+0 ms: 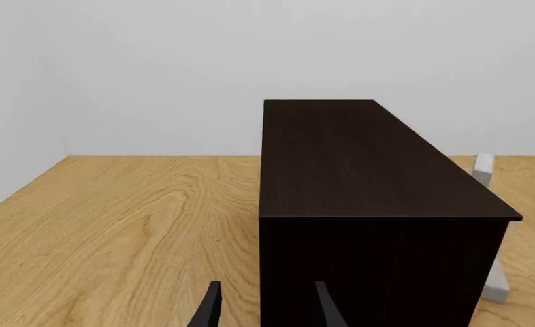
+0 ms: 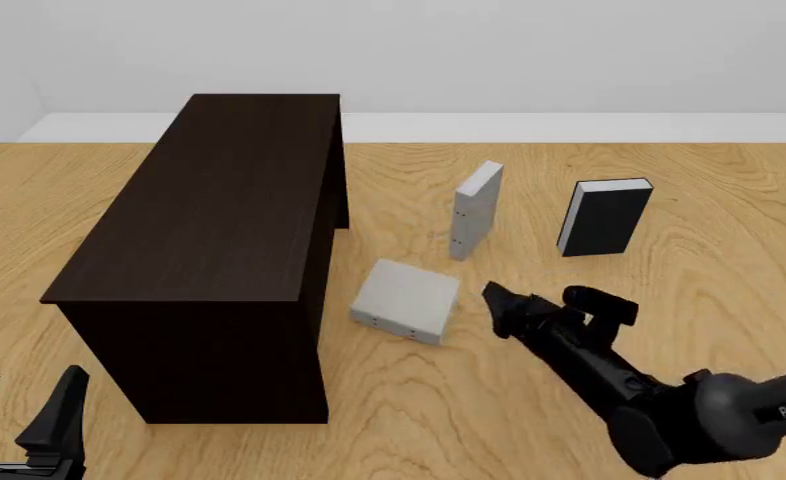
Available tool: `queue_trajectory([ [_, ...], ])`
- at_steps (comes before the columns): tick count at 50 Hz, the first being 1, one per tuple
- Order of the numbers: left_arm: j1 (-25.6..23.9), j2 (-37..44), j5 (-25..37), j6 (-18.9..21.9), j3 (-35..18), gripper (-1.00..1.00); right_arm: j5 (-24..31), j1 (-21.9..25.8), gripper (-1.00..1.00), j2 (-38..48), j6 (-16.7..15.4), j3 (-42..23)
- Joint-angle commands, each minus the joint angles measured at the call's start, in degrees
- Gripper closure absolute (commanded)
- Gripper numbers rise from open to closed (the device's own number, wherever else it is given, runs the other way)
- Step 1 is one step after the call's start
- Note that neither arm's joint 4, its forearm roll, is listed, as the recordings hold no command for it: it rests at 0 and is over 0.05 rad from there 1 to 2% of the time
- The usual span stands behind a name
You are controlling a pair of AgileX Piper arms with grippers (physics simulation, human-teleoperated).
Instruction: Pick up the book on the right and place it under the cabinet shelf.
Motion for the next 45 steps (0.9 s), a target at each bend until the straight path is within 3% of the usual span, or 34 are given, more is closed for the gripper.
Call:
queue_trajectory([
  [1, 0.0, 0.0, 0.0, 0.0, 0.0, -1.0, 12.8, -2.8, -1.0, -9.4, -12.7, -2.3],
  [2, 0.0, 0.0, 0.0, 0.0, 0.0, -1.0, 15.1, -2.9, -1.0, -10.3, -15.5, -3.4],
  [4, 0.0, 0.0, 0.0, 0.0, 0.0, -1.0, 16.6, -2.8, -1.0, -10.2, -15.6, -4.3],
  [11, 0.0, 0.0, 0.0, 0.0, 0.0, -1.0, 24.5, -8.0, -1.0, -10.7, -25.0, -6.9],
  [12, 0.0, 0.0, 0.0, 0.0, 0.0, -1.0, 25.2, -9.6, -1.0, -11.5, -28.6, -6.5],
  [14, 0.0, 0.0, 0.0, 0.0, 0.0, -1.0, 26.0, -9.9, -1.0, -11.9, -29.7, -6.7],
  [16, 0.0, 0.0, 0.0, 0.0, 0.0, -1.0, 26.3, -11.5, -1.0, -13.7, -34.1, -5.8],
  [18, 0.0, 0.0, 0.0, 0.0, 0.0, -1.0, 26.9, -11.2, -1.0, -13.8, -34.1, -6.1],
  [19, 0.0, 0.0, 0.0, 0.0, 0.0, -1.0, 26.6, -12.3, -1.0, -15.0, -36.8, -5.3],
  [21, 0.0, 0.0, 0.0, 0.0, 0.0, -1.0, 26.8, -11.7, -1.0, -14.4, -35.9, -5.7],
  [22, 0.0, 0.0, 0.0, 0.0, 0.0, -1.0, 26.2, -12.2, -1.0, -14.8, -37.7, -5.1],
  [24, 0.0, 0.0, 0.0, 0.0, 0.0, -1.0, 26.2, -11.6, -1.0, -14.0, -37.2, -5.5],
  [25, 0.0, 0.0, 0.0, 0.0, 0.0, -1.0, 25.6, -12.2, -1.0, -14.5, -39.2, -4.9],
  [27, 0.0, 0.0, 0.0, 0.0, 0.0, -1.0, 25.6, -11.4, -1.0, -14.0, -38.7, -5.2],
  [28, 0.0, 0.0, 0.0, 0.0, 0.0, -1.0, 25.0, -12.0, -1.0, -14.4, -40.9, -4.5],
  [30, 0.0, 0.0, 0.0, 0.0, 0.0, -1.0, 25.2, -11.2, -1.0, -14.2, -40.4, -4.9],
  [36, 0.0, 0.0, 0.0, 0.0, 0.0, -1.0, 24.7, -11.4, -1.0, -15.3, -44.0, -4.2],
  [45, 0.0, 0.0, 0.0, 0.0, 0.0, -1.0, 23.5, -10.0, -1.0, -12.0, -44.1, -5.8],
])
